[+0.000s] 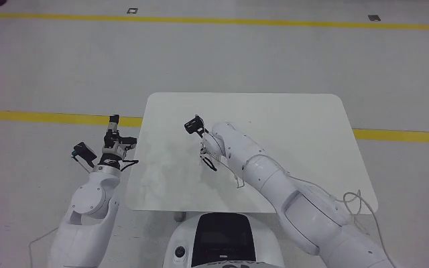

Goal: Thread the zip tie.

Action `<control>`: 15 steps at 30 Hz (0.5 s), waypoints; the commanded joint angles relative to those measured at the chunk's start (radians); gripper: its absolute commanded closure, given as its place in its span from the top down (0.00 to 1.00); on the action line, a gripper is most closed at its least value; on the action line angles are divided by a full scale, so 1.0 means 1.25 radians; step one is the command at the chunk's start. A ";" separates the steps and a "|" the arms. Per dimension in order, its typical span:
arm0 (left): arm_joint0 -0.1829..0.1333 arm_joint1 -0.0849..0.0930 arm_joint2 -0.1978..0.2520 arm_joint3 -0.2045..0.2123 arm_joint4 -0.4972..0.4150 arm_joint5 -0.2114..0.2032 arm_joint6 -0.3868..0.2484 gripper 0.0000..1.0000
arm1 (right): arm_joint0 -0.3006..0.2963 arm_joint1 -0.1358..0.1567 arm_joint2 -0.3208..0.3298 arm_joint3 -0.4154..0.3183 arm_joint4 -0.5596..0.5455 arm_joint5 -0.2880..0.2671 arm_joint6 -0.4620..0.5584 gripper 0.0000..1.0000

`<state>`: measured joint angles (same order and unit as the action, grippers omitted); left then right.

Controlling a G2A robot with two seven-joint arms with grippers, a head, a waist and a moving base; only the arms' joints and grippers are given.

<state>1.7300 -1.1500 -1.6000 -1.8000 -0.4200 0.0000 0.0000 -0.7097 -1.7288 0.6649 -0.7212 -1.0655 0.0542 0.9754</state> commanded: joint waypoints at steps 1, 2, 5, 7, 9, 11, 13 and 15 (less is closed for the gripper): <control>0.000 0.000 0.000 0.000 0.000 0.000 0.000 1.00 | -0.024 0.018 0.020 -0.057 -0.017 0.001 0.015 0.00; 0.000 0.000 0.000 0.000 0.000 0.000 0.000 1.00 | -0.037 0.026 0.030 -0.085 -0.025 0.002 0.022 0.00; 0.000 0.000 0.000 0.000 0.000 0.000 0.000 1.00 | -0.085 0.054 0.070 -0.183 -0.052 0.000 0.046 0.00; 0.000 0.000 0.000 0.000 0.000 0.000 0.000 1.00 | -0.124 0.073 0.101 -0.253 -0.068 -0.002 0.057 0.00; 0.000 0.000 0.000 0.000 0.000 0.000 0.000 1.00 | -0.158 0.087 0.127 -0.310 -0.083 -0.002 0.064 0.00; 0.000 0.000 0.000 0.000 0.000 0.000 0.000 1.00 | -0.196 0.101 0.159 -0.370 -0.083 -0.009 0.067 0.00; 0.000 0.000 0.000 0.000 0.000 0.000 0.000 1.00 | -0.224 0.111 0.185 -0.412 -0.075 -0.024 0.068 0.00; 0.000 0.000 0.000 0.000 0.000 0.000 0.000 1.00 | -0.228 0.112 0.190 -0.418 -0.073 -0.025 0.068 0.00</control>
<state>1.7300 -1.1500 -1.6000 -1.8000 -0.4200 0.0000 0.0000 -0.9962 -1.5881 0.9034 -1.2468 -1.1567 0.0222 1.0608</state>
